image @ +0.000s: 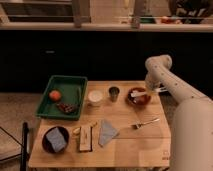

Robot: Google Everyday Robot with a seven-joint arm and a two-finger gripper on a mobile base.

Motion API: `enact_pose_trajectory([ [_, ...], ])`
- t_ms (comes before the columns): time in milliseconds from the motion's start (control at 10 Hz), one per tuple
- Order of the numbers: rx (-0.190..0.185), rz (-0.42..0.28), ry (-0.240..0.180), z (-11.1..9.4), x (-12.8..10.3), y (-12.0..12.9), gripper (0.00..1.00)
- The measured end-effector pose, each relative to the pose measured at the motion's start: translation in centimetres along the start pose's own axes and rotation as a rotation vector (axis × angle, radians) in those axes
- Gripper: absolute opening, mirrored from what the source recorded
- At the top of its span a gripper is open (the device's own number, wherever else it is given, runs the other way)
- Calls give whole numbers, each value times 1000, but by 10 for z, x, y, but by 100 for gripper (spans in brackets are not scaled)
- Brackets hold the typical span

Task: Wipe red bowl with brush

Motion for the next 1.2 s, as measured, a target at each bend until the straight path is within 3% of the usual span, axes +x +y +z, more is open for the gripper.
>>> enact_pose_trajectory([
  [300,-25,-16,-9,4,2,13,3],
  [500,-19,28,3,0,30,15,3],
  [1000,4,93,31,-6,51,-17,3],
  [1200,13,94,37,-5,46,-26,3],
])
